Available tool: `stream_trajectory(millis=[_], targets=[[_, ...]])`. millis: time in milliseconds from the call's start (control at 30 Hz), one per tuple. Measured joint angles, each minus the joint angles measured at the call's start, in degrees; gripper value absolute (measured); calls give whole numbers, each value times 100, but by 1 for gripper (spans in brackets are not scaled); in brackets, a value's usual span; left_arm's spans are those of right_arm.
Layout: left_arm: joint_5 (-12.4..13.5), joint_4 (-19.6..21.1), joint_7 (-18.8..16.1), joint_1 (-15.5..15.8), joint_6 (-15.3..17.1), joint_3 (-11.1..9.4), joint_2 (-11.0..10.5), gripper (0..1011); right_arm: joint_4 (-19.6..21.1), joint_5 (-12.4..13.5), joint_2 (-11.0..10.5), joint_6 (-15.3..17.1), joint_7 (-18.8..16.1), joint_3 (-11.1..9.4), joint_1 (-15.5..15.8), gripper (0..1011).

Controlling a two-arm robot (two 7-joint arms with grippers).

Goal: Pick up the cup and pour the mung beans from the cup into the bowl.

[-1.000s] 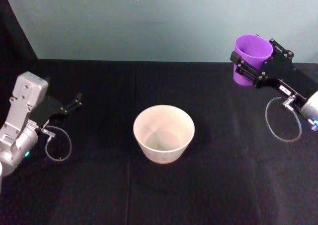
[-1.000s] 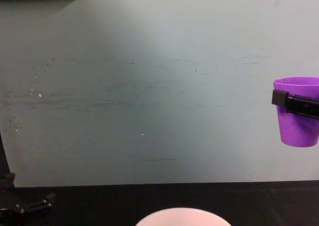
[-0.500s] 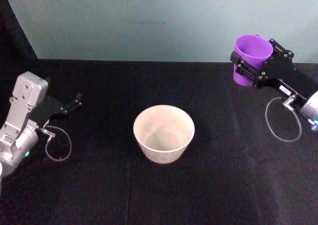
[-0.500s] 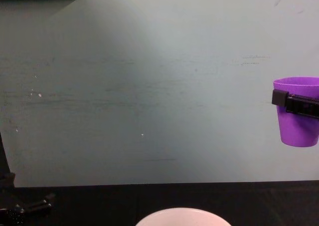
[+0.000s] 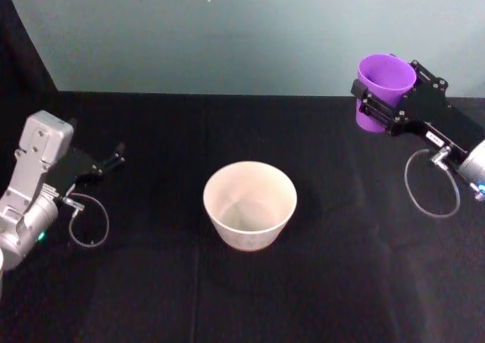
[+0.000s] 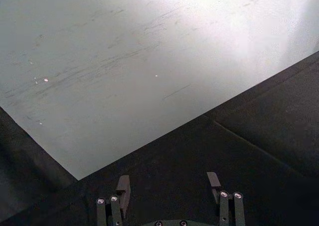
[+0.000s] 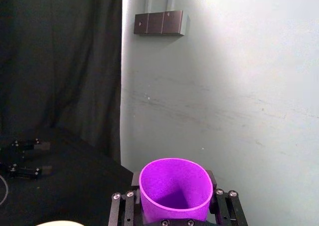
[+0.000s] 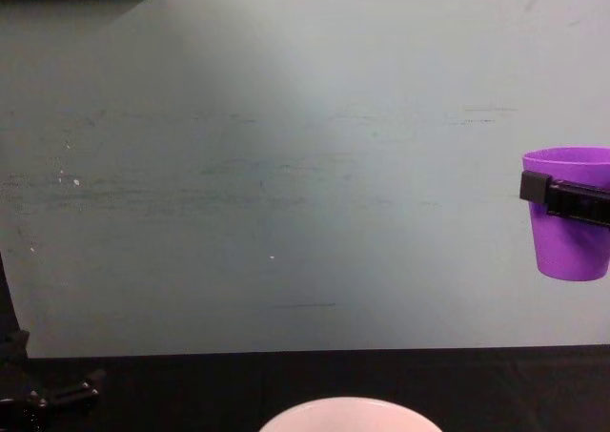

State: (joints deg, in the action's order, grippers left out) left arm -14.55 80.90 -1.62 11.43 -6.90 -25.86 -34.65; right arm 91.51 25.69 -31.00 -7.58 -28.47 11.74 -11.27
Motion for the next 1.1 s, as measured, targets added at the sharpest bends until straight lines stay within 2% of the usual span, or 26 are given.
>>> stream_trajectory(millis=[1100], targets=[[0, 0, 0, 0, 0, 0, 0, 1000, 0, 0, 0, 0, 0, 0, 0, 735]])
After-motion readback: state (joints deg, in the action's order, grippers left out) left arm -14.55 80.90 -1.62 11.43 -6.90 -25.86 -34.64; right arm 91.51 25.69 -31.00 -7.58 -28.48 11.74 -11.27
